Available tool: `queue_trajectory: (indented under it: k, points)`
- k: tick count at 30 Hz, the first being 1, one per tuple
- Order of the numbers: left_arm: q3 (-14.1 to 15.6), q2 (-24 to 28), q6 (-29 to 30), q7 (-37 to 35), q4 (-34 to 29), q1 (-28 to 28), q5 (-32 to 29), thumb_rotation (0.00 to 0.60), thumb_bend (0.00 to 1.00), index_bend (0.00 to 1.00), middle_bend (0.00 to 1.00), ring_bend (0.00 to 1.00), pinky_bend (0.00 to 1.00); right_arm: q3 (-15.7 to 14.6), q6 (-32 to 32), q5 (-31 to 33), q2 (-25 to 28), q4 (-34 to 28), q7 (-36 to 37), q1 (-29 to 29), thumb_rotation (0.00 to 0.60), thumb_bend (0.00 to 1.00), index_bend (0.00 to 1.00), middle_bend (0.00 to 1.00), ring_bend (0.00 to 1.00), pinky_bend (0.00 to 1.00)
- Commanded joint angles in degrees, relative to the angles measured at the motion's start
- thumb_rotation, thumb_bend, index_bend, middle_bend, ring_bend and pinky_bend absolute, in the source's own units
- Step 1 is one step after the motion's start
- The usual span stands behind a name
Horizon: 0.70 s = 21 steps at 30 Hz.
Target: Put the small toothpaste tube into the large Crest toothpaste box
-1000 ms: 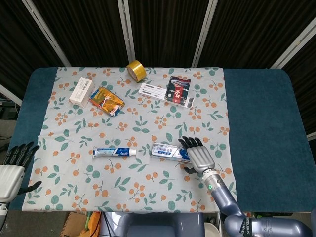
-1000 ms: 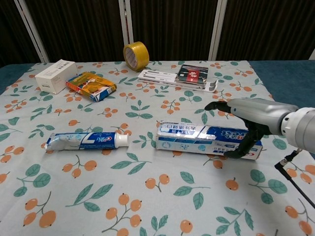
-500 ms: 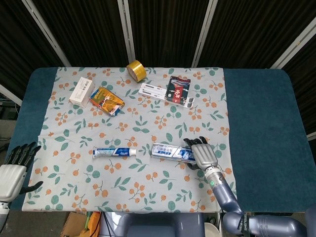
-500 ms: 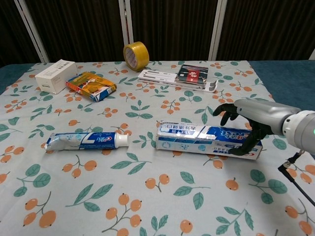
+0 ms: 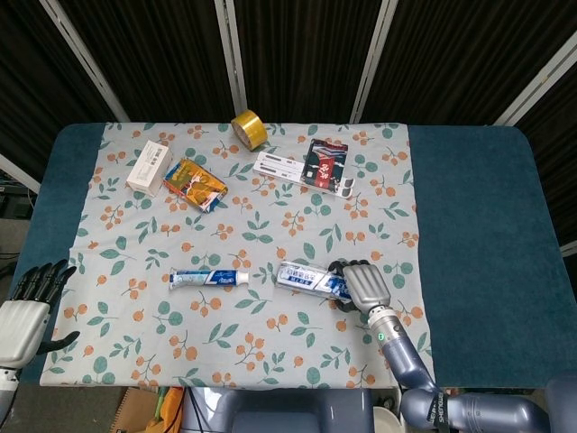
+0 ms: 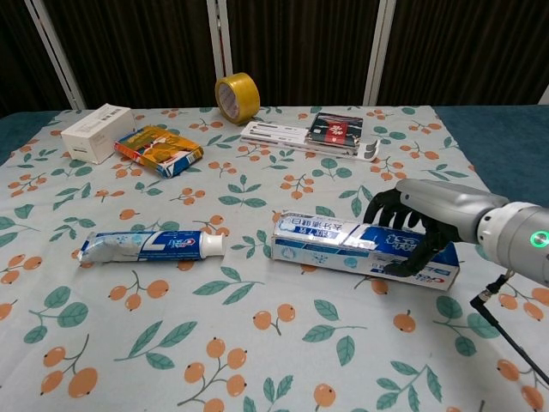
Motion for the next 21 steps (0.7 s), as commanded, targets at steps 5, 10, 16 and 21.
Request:
queue_trajectory:
  k: [5, 10, 16, 21]
  points:
    - [0.23, 0.11, -0.23, 0.23, -0.22, -0.02, 0.06, 0.6, 0.0, 0.0, 0.0, 0.0, 0.0, -1.68, 1.18, -3.69, 1.06, 0.15, 3.85, -2.15, 0.6, 0.37, 0.53, 0.57, 0.5, 0.46]
    - [0.19, -0.07, -0.41, 0.68, -0.39, -0.07, -0.18, 0.6, 0.0, 0.0, 0.0, 0.0, 0.0, -2.87, 2.86, -8.66, 3.98, -2.62, 7.9, -4.34, 0.6, 0.37, 0.53, 0.58, 0.5, 0.46]
    - [-0.68, -0.3, -0.95, 1.42, -0.59, -0.83, -0.86, 0.6, 0.0, 0.0, 0.0, 0.0, 0.0, -4.23, 6.75, -18.21, 11.59, -8.75, 15.65, -8.12, 0.6, 0.37, 0.53, 0.58, 0.5, 0.46]
    - [-2.54, -0.44, -2.65, 4.64, -2.01, -2.94, -1.88, 0.6, 0.01, 0.04, 0.01, 0.01, 0.08, -4.36, 9.58, -23.98, 17.03, -12.55, 20.77, -10.23, 0.6, 0.37, 0.53, 0.58, 0.5, 0.46]
